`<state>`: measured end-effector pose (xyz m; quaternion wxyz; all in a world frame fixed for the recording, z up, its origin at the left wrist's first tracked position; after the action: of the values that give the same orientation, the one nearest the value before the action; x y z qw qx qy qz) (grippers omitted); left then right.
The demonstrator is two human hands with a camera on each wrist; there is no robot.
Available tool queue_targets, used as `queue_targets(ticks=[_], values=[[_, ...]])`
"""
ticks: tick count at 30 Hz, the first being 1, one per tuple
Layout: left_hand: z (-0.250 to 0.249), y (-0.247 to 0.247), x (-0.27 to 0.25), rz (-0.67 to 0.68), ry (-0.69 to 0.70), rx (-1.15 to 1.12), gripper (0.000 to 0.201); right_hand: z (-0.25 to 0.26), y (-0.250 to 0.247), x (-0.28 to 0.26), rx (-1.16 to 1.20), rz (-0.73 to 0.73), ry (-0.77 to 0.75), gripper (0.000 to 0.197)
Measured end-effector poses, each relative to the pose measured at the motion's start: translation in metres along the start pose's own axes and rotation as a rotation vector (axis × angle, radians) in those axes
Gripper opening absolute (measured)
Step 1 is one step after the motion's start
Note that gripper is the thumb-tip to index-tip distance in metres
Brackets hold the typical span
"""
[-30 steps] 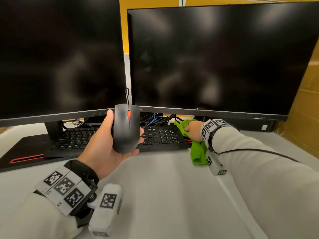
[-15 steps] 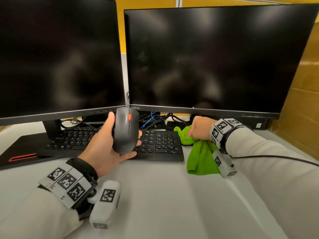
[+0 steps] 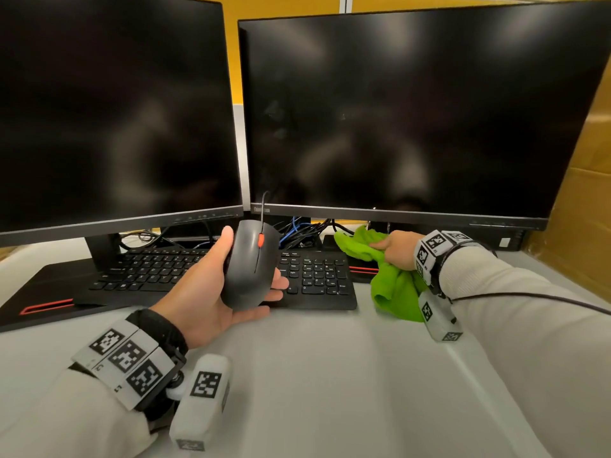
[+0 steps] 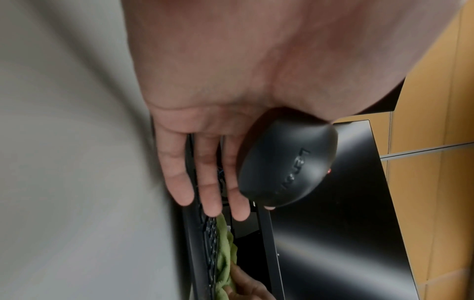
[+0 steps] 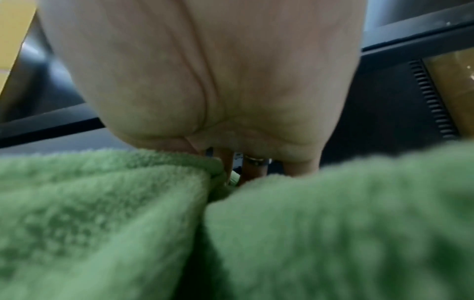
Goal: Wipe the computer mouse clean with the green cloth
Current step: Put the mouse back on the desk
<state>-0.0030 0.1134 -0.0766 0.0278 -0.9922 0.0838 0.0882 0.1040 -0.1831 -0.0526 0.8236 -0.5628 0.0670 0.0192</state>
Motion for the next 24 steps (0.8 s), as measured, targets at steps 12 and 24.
queue_targets(ticks=[12, 24], values=[[-0.005, -0.001, -0.001, -0.01, 0.043, -0.087, 0.077, -0.037, -0.033, -0.036, -0.122, -0.26, 0.177, 0.025], [-0.005, 0.006, 0.001, 0.109, 0.04, -0.133, 0.089, 0.064, -0.042, -0.078, 0.305, -0.094, -0.11, 0.018]])
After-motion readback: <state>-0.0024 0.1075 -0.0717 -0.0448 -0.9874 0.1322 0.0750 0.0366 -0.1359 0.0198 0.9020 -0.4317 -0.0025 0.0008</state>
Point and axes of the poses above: each hand's wrist, its own x-axis towards the middle knuckle, its own y-axis out of the palm, z = x × y, the point moved 8 cm from there along x, towards the middle knuckle, and after that the axes turned 11 degrees about x, right-handed, at the moved point
